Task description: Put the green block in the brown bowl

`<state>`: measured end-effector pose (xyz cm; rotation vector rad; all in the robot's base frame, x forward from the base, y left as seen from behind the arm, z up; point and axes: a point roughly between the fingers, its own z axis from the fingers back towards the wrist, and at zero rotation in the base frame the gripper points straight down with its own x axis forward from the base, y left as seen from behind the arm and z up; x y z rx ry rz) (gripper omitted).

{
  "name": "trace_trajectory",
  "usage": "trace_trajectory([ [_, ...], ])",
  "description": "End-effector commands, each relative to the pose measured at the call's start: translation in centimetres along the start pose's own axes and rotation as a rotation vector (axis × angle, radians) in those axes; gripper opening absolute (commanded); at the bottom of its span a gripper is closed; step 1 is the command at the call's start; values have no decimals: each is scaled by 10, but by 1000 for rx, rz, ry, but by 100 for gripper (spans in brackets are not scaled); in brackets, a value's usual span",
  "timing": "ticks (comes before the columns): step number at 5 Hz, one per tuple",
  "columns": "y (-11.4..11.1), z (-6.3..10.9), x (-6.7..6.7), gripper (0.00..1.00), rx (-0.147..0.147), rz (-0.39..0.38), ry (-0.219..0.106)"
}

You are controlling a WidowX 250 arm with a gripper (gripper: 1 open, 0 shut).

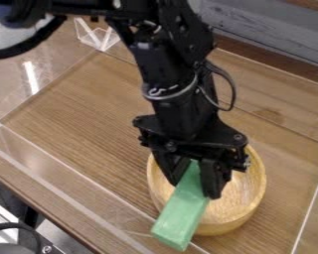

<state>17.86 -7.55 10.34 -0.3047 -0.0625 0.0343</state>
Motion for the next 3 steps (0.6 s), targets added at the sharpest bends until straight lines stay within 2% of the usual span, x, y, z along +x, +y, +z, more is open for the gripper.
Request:
trace_trajectory([
  [1, 0, 3, 7, 0, -10, 0, -33],
  [3, 1, -1, 9, 0, -15, 0, -37],
])
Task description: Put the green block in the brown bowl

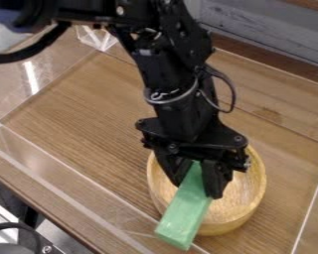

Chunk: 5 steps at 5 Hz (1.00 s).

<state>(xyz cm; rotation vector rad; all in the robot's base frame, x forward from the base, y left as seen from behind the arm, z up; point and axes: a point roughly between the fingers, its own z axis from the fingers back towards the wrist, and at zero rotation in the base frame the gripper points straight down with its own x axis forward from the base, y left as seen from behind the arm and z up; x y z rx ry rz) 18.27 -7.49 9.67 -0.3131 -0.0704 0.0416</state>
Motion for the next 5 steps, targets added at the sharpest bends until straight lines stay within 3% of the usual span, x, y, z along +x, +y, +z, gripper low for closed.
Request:
trace_trajectory([
  [1, 0, 3, 7, 0, -10, -6, -30],
  [5, 4, -4, 10, 0, -20, -2, -29],
])
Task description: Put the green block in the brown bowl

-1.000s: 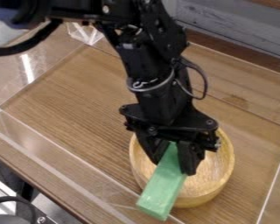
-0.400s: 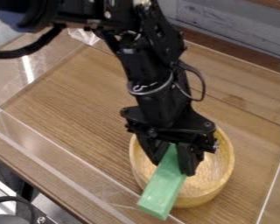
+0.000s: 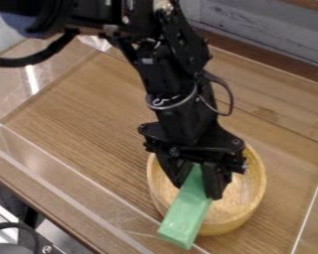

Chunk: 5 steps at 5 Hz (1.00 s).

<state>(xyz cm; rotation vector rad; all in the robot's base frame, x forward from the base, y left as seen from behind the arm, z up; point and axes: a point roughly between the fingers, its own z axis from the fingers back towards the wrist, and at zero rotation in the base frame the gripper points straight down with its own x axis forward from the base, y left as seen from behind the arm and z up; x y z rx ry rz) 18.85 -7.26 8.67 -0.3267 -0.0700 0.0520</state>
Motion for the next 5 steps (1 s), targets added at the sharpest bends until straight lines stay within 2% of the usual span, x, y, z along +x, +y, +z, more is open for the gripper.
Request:
trace_trajectory([
  [1, 0, 4, 6, 0, -9, -11, -25],
  [5, 4, -1, 9, 0, -18, -4, -18],
])
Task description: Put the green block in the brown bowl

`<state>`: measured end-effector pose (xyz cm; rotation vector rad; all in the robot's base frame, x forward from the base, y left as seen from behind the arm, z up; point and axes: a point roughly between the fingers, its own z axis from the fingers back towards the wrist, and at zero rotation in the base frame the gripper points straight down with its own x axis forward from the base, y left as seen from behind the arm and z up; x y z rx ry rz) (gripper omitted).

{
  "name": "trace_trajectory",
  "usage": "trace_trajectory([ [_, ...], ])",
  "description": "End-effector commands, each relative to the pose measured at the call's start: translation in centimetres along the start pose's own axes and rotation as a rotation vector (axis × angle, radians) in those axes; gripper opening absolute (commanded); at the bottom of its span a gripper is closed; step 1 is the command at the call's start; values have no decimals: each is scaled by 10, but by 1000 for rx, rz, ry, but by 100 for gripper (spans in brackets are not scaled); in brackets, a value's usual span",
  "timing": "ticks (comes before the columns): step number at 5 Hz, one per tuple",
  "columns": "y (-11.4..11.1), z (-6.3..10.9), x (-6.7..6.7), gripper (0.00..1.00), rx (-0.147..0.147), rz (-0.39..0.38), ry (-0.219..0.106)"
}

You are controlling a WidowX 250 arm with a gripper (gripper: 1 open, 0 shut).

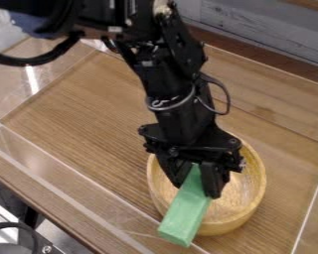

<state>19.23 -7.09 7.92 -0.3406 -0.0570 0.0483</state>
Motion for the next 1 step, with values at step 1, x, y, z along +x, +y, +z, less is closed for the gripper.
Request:
trace_trajectory([
  [1, 1, 4, 6, 0, -7, -2, -30],
])
